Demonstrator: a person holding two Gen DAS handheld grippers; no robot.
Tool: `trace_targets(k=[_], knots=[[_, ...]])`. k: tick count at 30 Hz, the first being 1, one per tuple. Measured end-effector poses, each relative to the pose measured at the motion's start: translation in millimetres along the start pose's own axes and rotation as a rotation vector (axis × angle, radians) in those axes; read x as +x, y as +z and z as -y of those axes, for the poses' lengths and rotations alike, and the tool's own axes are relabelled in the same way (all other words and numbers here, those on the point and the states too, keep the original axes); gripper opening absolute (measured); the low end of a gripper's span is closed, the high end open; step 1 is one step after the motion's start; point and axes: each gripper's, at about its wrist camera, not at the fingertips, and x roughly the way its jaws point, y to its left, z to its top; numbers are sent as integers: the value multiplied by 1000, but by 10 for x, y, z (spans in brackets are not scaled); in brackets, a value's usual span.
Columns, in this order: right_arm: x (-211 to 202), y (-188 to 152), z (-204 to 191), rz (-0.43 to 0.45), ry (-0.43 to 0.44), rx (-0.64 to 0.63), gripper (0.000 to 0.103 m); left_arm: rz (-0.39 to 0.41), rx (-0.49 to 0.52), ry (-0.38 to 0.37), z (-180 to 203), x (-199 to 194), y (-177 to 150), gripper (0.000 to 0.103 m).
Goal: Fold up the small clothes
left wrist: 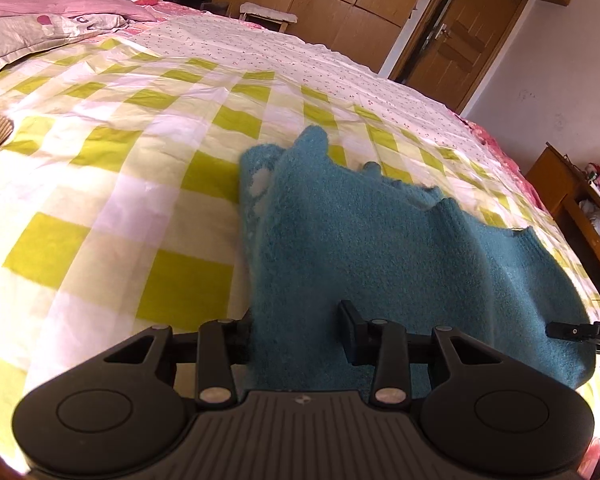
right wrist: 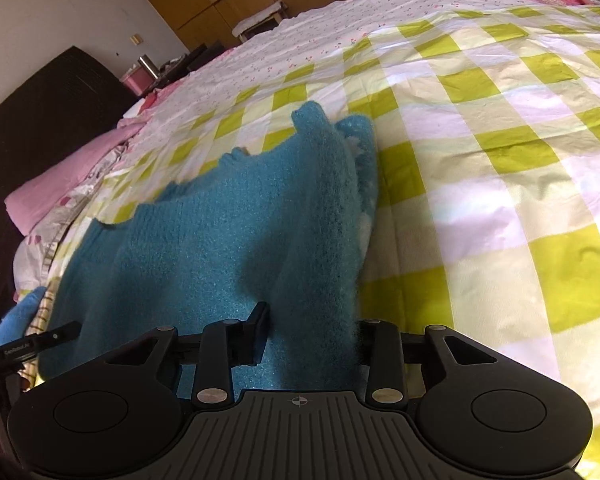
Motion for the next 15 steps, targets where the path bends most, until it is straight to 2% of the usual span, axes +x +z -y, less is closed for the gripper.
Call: trace_targets(k=[2,4,5,7,9,13,15], knots=[[-111,-59,-87,54,-82,-51,42,58,41,56,68,-124,-56,46],[-261,-77,-203,165,-183,-106,43,145,108,145,173,-237,-49,46],[-329,-65,-252,211,-208,-121,43,175,134,172,215,-280,-31,46],[-446,-4,-356,279,-176,-137,45,218,154,167,262,-362,19,46],[-438,70,-503,293,-116,-178,45,243,173,140,332,-401,80,46],[-97,168,-875,242,-13,-288,44,238,219,54,554,-244,170,46],[119,211,-1011,201,25,-307,37,224,240,20,657,-117,198,46]])
